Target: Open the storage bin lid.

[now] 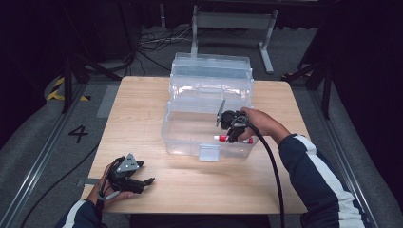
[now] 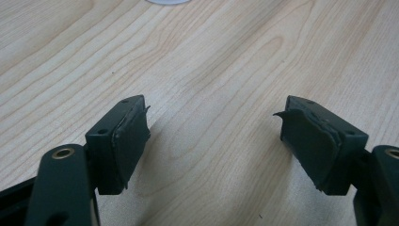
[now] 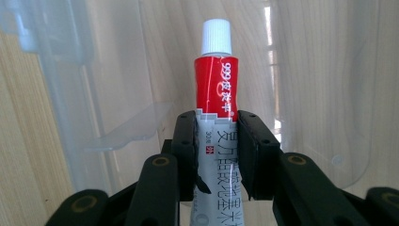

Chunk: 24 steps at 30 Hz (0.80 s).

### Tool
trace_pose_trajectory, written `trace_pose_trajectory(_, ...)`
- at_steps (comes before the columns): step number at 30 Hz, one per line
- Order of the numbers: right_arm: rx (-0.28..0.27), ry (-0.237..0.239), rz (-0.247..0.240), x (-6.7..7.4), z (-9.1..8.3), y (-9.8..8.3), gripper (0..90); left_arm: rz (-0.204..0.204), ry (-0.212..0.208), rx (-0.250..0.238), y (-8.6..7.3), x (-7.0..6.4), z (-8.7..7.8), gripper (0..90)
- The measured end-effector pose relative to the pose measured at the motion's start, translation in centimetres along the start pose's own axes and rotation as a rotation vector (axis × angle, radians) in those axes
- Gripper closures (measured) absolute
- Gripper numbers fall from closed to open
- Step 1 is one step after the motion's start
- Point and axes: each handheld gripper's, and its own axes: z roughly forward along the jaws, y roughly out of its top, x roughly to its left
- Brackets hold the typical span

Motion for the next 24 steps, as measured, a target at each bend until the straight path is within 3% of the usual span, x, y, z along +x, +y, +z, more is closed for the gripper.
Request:
trace_pose_trajectory(10, -0.015, -0.035, 0.008, -0.2, -0.8, -0.5, 67.8, 0.001, 0.0, 0.001, 0.0, 0.0, 0.0, 23.9)
trace_pose_trajectory(24, -0.131, -0.068, 0.031, 0.4, -3.4, -1.8, 65.7, 0.002, 0.0, 0.001, 0.0, 0.0, 0.0, 23.8)
